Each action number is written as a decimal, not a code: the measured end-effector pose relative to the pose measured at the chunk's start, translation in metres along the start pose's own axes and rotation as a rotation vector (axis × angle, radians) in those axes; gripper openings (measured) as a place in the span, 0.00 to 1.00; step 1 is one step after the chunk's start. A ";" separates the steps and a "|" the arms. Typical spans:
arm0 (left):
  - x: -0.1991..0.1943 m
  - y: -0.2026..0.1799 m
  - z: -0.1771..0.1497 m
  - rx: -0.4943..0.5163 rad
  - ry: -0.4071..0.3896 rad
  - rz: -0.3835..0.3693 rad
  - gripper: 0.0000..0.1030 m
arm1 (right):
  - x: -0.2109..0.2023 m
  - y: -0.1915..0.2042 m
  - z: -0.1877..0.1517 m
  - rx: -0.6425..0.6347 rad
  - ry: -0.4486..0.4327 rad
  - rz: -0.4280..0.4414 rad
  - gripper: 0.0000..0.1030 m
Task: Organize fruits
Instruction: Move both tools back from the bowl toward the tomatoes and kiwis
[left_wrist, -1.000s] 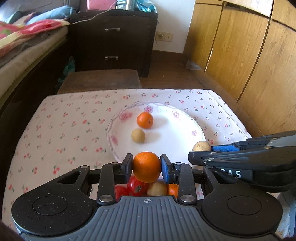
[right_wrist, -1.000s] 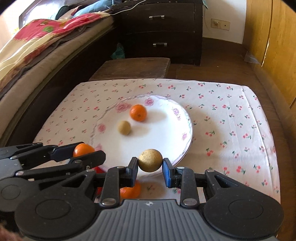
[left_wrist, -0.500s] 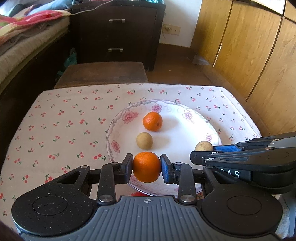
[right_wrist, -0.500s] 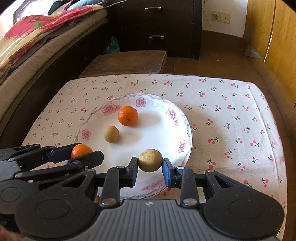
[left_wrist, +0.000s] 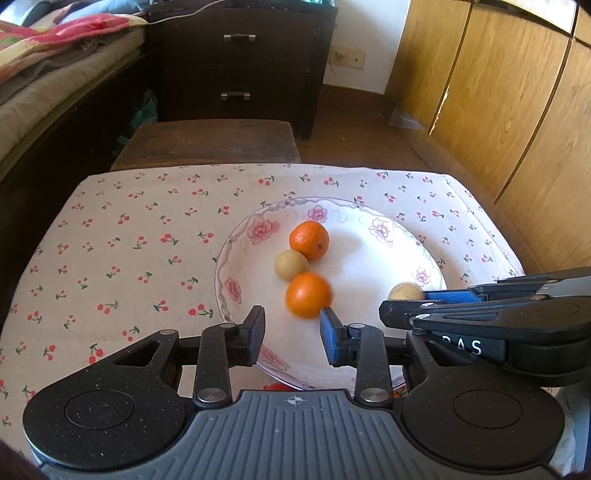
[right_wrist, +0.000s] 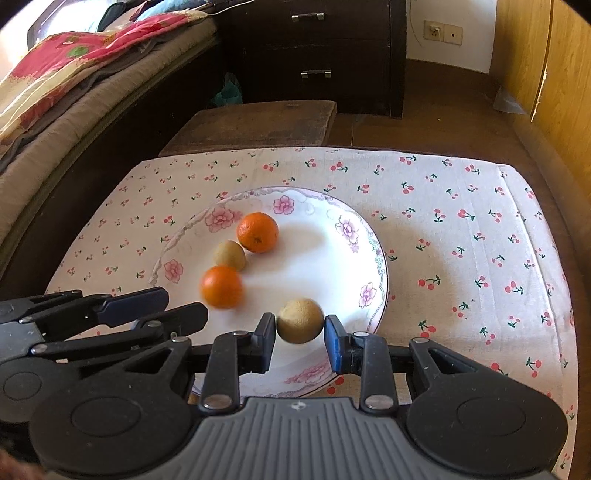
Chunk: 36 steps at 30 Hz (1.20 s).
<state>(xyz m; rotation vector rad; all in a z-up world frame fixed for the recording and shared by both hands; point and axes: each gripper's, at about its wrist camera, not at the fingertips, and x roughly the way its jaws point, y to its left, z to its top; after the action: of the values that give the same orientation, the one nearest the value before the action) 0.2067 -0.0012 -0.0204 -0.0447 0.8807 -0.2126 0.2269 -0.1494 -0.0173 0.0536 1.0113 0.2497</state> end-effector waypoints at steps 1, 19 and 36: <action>-0.001 0.000 0.000 -0.002 -0.003 0.000 0.40 | -0.002 0.000 0.000 0.001 -0.004 0.001 0.30; -0.027 0.006 0.004 -0.031 -0.058 -0.017 0.44 | -0.033 0.004 0.002 0.023 -0.072 0.014 0.30; -0.047 0.014 -0.008 -0.030 -0.065 -0.010 0.46 | -0.052 0.021 -0.023 -0.014 -0.046 0.033 0.30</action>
<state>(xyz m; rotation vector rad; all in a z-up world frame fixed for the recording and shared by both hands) 0.1738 0.0220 0.0082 -0.0833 0.8192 -0.2063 0.1771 -0.1426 0.0171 0.0629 0.9629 0.2848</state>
